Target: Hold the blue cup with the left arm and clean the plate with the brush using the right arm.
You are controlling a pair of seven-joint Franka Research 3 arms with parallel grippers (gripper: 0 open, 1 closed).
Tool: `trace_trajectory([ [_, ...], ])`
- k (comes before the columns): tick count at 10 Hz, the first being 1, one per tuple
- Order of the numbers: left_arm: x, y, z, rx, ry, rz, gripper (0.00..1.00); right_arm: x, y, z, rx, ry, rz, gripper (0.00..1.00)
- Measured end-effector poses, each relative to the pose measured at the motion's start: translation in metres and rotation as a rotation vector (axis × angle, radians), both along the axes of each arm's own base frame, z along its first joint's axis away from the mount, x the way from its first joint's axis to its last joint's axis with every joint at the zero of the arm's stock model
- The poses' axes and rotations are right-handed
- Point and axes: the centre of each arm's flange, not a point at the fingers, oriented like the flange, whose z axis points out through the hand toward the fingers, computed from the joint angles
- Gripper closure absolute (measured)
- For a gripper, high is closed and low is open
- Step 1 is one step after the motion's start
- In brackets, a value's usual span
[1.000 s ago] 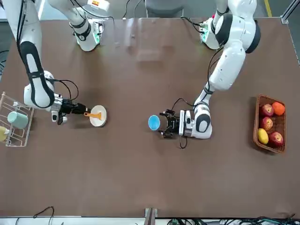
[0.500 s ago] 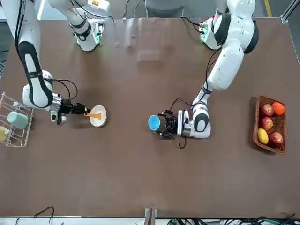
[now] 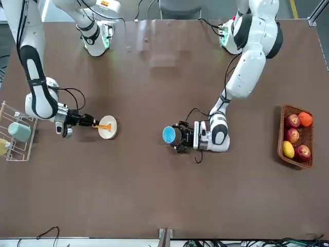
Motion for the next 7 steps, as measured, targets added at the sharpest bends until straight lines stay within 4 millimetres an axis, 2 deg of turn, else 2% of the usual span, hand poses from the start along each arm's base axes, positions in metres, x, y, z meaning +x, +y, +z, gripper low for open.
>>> trace_trajectory([
  [4,0.003,-0.004,0.002,0.001,-0.01,0.007,0.01,0.001,-0.001,0.0,-0.002,-0.007,0.001,0.63],
  [7,0.002,-0.013,0.006,-0.006,-0.015,0.004,0.02,0.0,-0.001,-0.009,0.001,-0.018,0.015,0.65],
])
